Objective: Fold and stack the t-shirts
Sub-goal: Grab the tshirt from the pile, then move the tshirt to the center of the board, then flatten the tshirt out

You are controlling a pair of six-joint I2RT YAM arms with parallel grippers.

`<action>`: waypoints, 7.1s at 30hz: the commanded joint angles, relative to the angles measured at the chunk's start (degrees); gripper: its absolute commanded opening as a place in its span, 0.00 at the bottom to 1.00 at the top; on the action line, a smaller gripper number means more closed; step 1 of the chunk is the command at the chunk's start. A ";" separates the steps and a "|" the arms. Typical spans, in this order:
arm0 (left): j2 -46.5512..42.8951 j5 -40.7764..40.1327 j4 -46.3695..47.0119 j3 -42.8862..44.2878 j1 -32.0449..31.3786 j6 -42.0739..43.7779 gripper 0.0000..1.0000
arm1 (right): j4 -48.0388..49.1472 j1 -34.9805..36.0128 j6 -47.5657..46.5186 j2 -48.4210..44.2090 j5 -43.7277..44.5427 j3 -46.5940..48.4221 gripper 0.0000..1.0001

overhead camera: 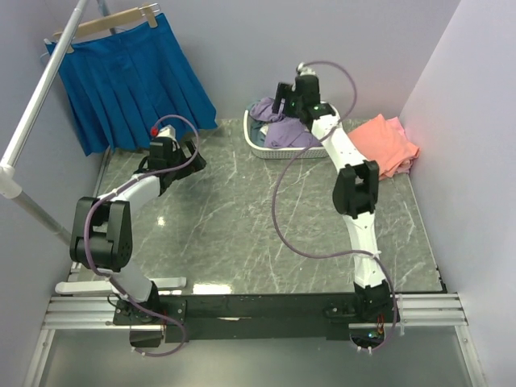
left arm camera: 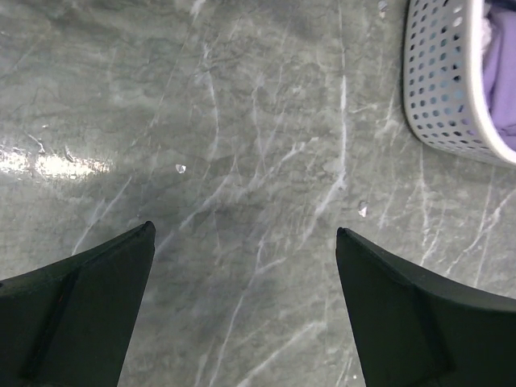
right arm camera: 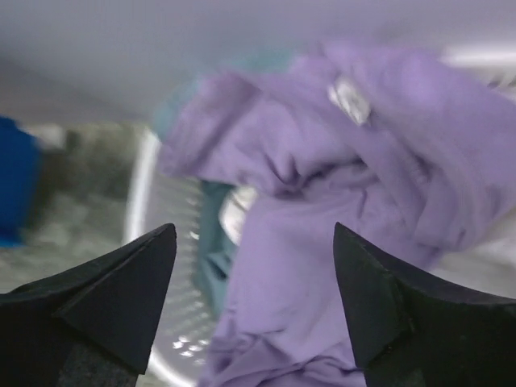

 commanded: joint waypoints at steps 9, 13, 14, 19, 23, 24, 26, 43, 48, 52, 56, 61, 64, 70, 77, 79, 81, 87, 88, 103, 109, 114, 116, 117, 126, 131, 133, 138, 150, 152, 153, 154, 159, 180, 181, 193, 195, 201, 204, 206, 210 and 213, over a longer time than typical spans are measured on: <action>-1.51 3.49 4.64 -1.22 -0.40 0.86 0.99 | 0.65 1.04 1.03 1.63 -5.01 -5.02 0.81; -2.83 3.67 4.99 -2.36 -0.75 0.86 0.99 | -0.56 1.93 0.59 2.85 -3.07 -4.59 0.73; -3.09 3.75 4.99 -2.54 -0.75 0.86 0.99 | -1.44 2.10 0.68 3.56 -2.63 -2.50 0.73; -4.15 3.32 5.25 -3.77 -1.54 1.12 1.00 | -2.86 2.80 -0.20 4.63 1.75 -2.12 0.67; -3.98 3.14 4.99 -3.60 -1.90 1.56 0.98 | -4.52 3.07 -0.73 4.88 8.60 -1.96 0.44; -3.71 3.14 4.73 -3.16 -1.98 1.65 0.97 | -5.23 3.16 -0.73 5.23 9.49 -1.34 0.43; -3.27 3.14 4.46 -2.98 -2.33 1.82 0.97 | -6.55 3.33 -0.99 5.50 11.34 -0.81 0.47; -2.13 2.88 3.50 -2.98 -2.86 3.23 0.95 | -7.34 3.25 -0.11 7.08 14.69 -0.28 0.27; -1.78 3.31 4.72 -3.77 -2.95 2.79 0.91 | -5.51 3.07 -0.81 5.07 13.99 -3.61 0.00; -2.04 4.45 6.04 -4.12 -3.04 2.79 0.79 | 6.31 6.13 -5.11 -9.29 15.47 -16.51 0.00; -1.07 5.77 5.95 -4.55 -3.48 2.18 0.59 | 12.96 10.53 -11.70 -23.22 21.53 -27.26 0.00; -6.42 5.07 8.51 -8.42 -4.36 0.24 0.65 | 8.48 12.30 -13.47 -32.35 25.57 -26.46 0.00; -10.46 4.63 7.89 -9.92 -4.80 -0.11 0.73 | 8.04 13.35 -13.47 -37.28 26.20 -28.31 0.00; -19.42 3.58 6.75 -14.14 -5.50 -1.16 0.74 | 9.61 20.09 -13.99 -50.55 26.29 -37.52 0.00; -30.33 1.03 2.97 -19.05 -5.59 -2.04 0.77 | 8.22 31.61 -15.23 -66.82 24.71 -41.15 0.00; -33.40 0.77 2.45 -19.94 -5.59 -2.74 0.79 | 5.51 33.47 -14.62 -70.07 21.90 -40.80 0.00; -35.51 1.29 2.09 -20.73 -5.59 -3.54 0.80 | 4.79 36.28 -14.00 -72.71 21.02 -41.50 0.00; -40.00 1.91 -1.25 -20.82 -5.67 -3.98 0.86 | -1.38 38.04 -5.06 -76.84 8.64 -51.14 0.03; -40.53 1.91 -1.42 -20.91 -5.67 -3.98 0.86 | -0.23 38.48 -3.99 -77.81 7.67 -58.22 0.07; -23.59 7.01 5.95 -16.52 -8.13 -3.63 0.88 | 6.19 19.07 3.06 -61.59 22.42 -71.49 0.99; -13.30 7.00 8.24 -14.24 -10.42 -3.01 0.87 | 8.56 16.43 2.09 -40.22 17.17 -60.32 0.98; -8.29 6.39 7.28 -11.51 -11.30 -2.22 0.86 | 8.03 14.41 1.74 -28.26 13.73 -50.58 0.98; -7.67 6.65 7.89 -11.15 -11.47 -2.31 0.87 | 7.43 14.06 1.47 -23.62 12.67 -47.41 0.98; -7.14 6.74 8.15 -11.07 -11.56 -2.48 0.87 | 7.16 13.71 1.21 -22.11 12.23 -44.26 0.98; -5.03 5.77 6.66 -9.05 -12.44 -1.60 0.88 | 2.61 11.95 0.33 -6.56 10.11 -23.88 1.00; -4.59 5.51 6.57 -9.13 -12.53 -1.78 0.87 | 0.13 11.24 -0.81 0.39 9.77 -14.44 1.00; -4.85 4.81 6.22 -9.48 -12.62 -1.69 0.87 | -0.49 11.15 -1.34 0.49 8.89 -13.46 1.00; -8.01 2.70 5.35 -10.97 -12.79 -1.34 0.89 | 9.95 12.21 -2.22 -15.12 6.07 -36.18 1.00; -23.65 0.86 -0.81 -21.50 -23.50 -5.55 0.84 | -1.98 23.89 -0.12 -46.35 7.58 -71.81 0.98; -27.24 -1.33 -2.56 -23.27 -26.66 -6.61 0.85 | -1.54 27.23 2.43 -49.16 7.48 -76.80 0.98; -28.48 -2.04 -4.13 -24.85 -27.38 -7.57 0.86 | -0.76 28.28 3.31 -50.04 7.13 -78.49 0.98; -29.71 -2.39 -5.54 -25.73 -27.99 -7.93 0.86 | -0.05 28.99 5.32 -51.79 6.87 -80.33 0.98; -37.80 -5.47 -9.59 -30.40 -30.55 -10.74 0.88 | 3.47 32.16 8.85 -55.23 5.46 -89.05 0.98; -36.93 -13.55 -10.48 -26.01 -31.60 -10.57 0.99 | -0.93 33.66 -3.09 -68.15 26.46 -60.50 0.00; -36.58 -14.26 -10.83 -25.75 -31.52 -10.40 0.99 | -1.19 33.65 -3.45 -67.98 28.55 -58.31 0.00; -30.60 -28.30 -16.53 -19.60 -31.60 -14.87 1.00 | 1.53 34.18 -0.21 -68.51 15.67 -66.69 0.00; -31.74 -30.60 -18.38 -19.50 -31.51 -17.24 0.99 | 4.86 35.41 3.12 -66.84 10.22 -71.01 0.00; -42.89 -41.06 -25.50 -20.03 -30.99 -23.66 0.99 | 12.42 41.65 7.01 -58.59 -3.55 -78.15 0.00; -49.13 -43.18 -26.30 -21.52 -30.72 -23.76 0.99 | 14.01 43.32 7.01 -58.13 -7.18 -78.59 0.13; -52.31 -43.44 -25.86 -22.93 -30.72 -23.23 0.99 | 14.19 43.41 6.13 -59.44 -10.00 -78.94 0.28; -52.67 -40.73 -23.76 -24.77 -30.64 -21.47 0.99 | 10.34 43.15 4.90 -65.15 -6.33 -79.21 0.67; -47.95 -35.47 -20.59 -25.65 -30.64 -19.45 0.99 | 4.89 43.06 5.68 -68.93 6.38 -79.64 0.80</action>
